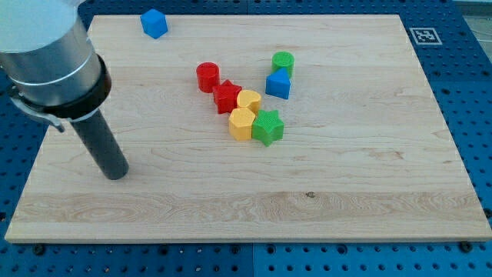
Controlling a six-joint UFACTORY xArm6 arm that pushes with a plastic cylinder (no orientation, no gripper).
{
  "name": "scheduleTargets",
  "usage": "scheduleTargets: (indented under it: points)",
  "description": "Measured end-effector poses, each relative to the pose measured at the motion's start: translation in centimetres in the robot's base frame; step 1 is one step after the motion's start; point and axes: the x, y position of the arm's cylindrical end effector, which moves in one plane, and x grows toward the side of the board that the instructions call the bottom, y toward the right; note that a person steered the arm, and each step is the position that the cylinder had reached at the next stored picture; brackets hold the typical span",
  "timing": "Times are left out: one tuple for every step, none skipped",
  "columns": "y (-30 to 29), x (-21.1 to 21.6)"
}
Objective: Slide your arm towards the bottom center
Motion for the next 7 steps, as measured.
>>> scheduleTargets:
  points:
    - [5.1,0.1]
    - [5.7,0.1]
    - [9.0,1.3]
    - [11.1,3.1]
    - [12.7,3.1]
    - [18.8,3.1]
    - [20.9,3.1]
